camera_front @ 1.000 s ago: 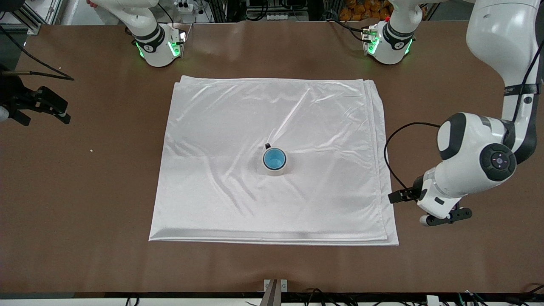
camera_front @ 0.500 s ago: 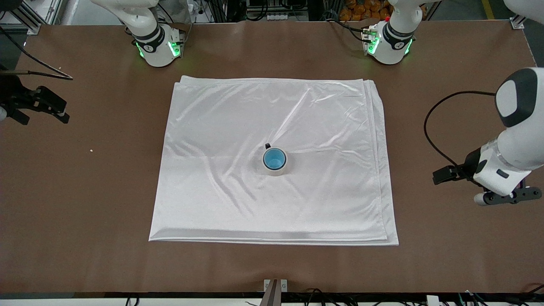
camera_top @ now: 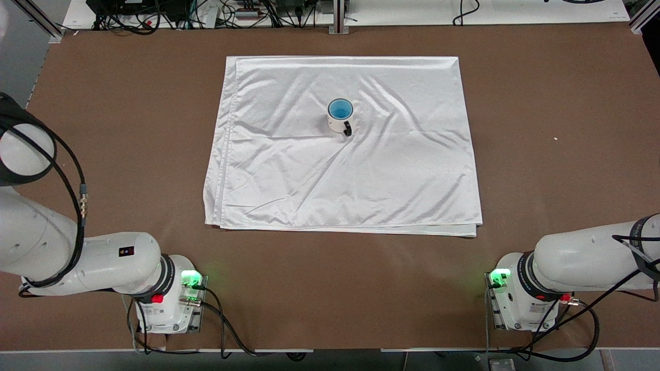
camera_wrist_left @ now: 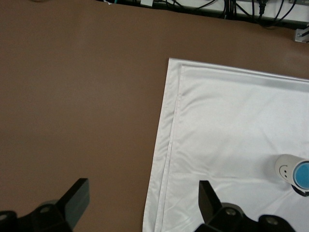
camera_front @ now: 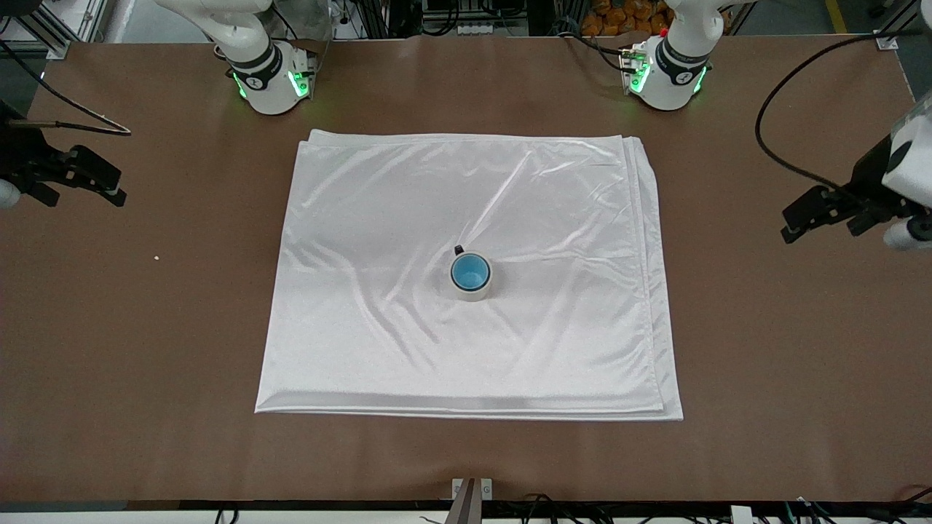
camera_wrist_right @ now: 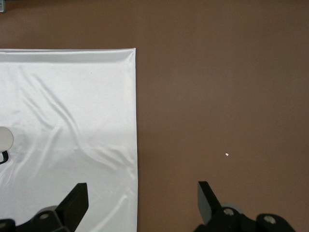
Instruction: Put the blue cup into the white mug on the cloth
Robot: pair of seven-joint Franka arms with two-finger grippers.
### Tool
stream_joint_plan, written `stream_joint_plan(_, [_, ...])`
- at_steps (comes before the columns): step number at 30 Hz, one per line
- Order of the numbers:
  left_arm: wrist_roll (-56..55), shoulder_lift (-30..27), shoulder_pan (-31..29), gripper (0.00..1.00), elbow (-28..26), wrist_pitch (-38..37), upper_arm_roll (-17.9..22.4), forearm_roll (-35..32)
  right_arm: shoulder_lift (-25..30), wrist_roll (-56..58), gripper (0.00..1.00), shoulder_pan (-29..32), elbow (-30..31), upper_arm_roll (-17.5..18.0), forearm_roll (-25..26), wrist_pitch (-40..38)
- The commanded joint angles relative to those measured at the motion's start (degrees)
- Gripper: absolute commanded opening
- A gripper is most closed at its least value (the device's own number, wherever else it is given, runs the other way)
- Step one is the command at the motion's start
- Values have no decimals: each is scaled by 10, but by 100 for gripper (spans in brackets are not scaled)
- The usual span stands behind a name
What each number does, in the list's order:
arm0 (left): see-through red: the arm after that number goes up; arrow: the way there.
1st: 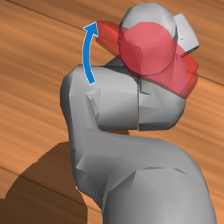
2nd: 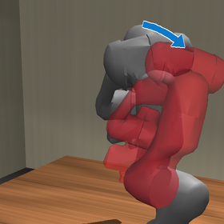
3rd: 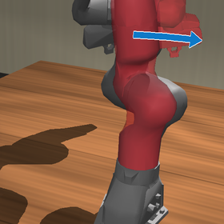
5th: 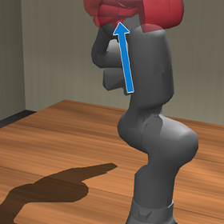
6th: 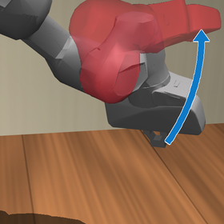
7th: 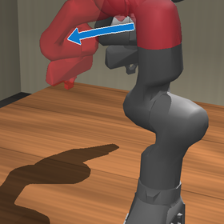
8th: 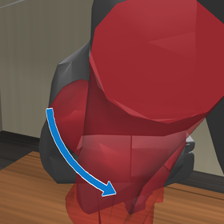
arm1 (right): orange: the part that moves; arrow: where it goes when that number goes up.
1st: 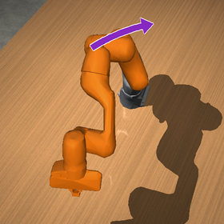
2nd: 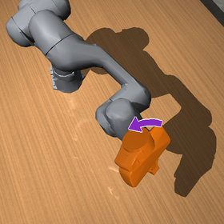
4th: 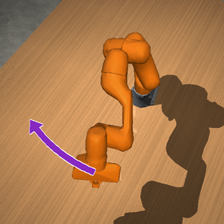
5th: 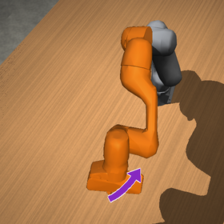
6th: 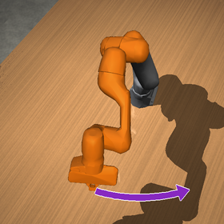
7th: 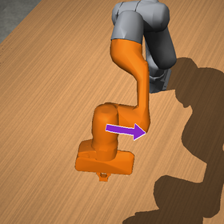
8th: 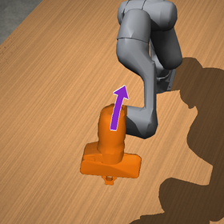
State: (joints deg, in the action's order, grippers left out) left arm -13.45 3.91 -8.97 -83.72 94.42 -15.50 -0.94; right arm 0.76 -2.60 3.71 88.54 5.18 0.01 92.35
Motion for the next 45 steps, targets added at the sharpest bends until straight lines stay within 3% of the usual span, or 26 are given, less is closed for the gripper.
stream_joint_plan(1, [76,-49,0,100,-32,-51,24,31,2,-13,100,-2,-10,0,3,-9])
stream_joint_plan(10, [146,-67,22,100,-44,-97,38,20,1,-13,100,-2,-8,0,2,-7])
stream_joint_plan(18, [145,-63,73,100,-43,-107,96,9,1,-12,100,-2,-7,0,0,-7])
stream_joint_plan(45, [132,-58,69,100,-38,-117,101,9,2,7,100,-14,15,2,-3,-11])
